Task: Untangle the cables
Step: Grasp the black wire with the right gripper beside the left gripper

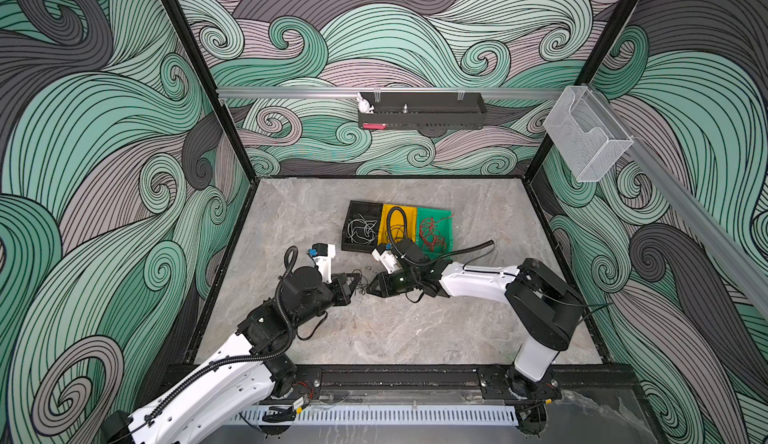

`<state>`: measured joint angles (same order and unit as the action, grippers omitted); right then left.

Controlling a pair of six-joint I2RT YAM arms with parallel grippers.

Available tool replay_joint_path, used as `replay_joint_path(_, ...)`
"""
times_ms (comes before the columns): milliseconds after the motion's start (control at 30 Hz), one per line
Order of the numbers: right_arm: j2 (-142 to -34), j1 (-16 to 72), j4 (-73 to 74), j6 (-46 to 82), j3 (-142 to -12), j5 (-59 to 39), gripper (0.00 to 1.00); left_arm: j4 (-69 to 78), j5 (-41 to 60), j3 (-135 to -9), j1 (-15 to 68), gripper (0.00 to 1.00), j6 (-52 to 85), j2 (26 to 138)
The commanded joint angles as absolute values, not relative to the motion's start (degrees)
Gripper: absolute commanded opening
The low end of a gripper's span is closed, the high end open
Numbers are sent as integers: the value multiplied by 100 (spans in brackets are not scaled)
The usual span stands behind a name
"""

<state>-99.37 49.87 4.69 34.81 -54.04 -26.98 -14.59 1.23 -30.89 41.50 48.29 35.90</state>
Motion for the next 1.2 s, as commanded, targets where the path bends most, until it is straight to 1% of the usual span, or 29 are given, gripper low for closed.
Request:
replay_joint_path(0,-9414,4980,37,3013,-5202,-2313,28,-1559,-283,-3296,4186,2,5009,3497)
replay_joint_path(100,-9035,4983,-48,2855,-4989,-2224,30,-1540,-386,-3254,4181,2,5052,3502)
replay_joint_path(267,-8663,5042,372,2904,-4798,-2437,42,-1415,-343,-3230,4178,1,5105,3582)
replay_joint_path(500,-8955,5338,685,2813,-5283,-2527,49,-1415,-307,-3276,4179,1,5133,3624)
replay_joint_path(767,-9396,5480,808,2791,-5596,-2348,49,-1477,-317,-3294,4183,1,5165,3552)
replay_joint_path(1000,-9751,5493,867,2667,-5925,-2214,44,-1477,-305,-3304,4184,1,5185,3524)
replay_joint_path(1167,-9944,5499,875,2649,-6110,-2167,43,-1487,-290,-3304,4181,1,5194,3508)
